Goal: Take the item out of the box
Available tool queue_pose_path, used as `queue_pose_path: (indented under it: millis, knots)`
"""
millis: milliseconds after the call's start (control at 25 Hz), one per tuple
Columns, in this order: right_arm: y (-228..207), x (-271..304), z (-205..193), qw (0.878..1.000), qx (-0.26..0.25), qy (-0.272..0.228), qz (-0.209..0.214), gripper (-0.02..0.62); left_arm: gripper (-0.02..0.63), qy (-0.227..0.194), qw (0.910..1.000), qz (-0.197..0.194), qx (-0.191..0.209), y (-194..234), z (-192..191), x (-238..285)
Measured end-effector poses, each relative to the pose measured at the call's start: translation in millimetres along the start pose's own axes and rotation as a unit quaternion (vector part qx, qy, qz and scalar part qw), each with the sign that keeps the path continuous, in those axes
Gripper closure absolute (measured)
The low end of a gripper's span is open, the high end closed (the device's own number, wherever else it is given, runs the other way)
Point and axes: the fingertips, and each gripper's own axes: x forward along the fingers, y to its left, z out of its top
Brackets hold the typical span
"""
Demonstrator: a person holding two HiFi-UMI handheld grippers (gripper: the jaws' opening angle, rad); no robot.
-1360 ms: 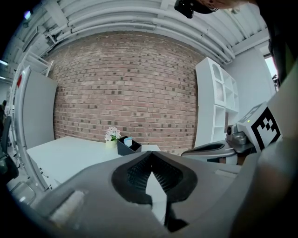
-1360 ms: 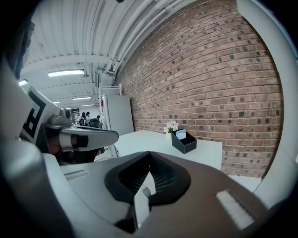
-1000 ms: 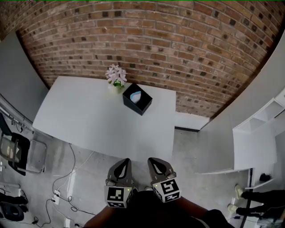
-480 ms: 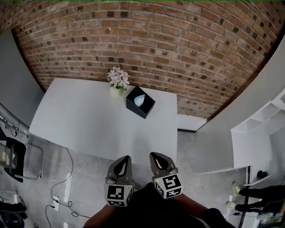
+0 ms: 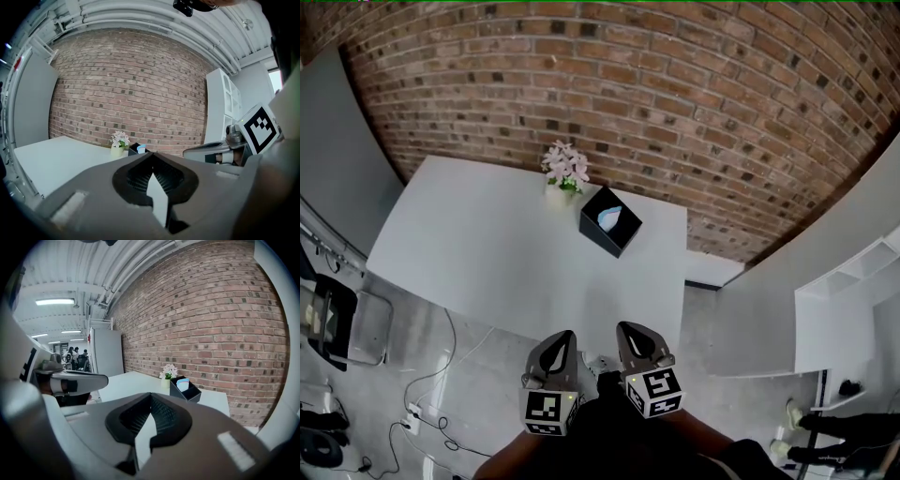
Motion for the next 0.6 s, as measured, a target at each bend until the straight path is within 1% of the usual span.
queue_pose_path:
  millis: [200,360,600]
  knots:
    - [-15.5,21.0,9.7,1.000,-0.003,-0.002,0.013,0.594,0.602,0.001,0.9999,0.012,-0.001,9.5,12.0,25.3]
    - [-35.6,39.9,17.2,1.000,0.001,-0.003,0.019,0.594,0.602,0.002,0.9998,0.019,0.002,13.5,22.9,54.5]
    - [-69.3,71.6,24.0,1.000,0.007,0.001,0.023,0.594,0.602,0.011,0.9996,0.025,0.006,19.7,29.2,95.6]
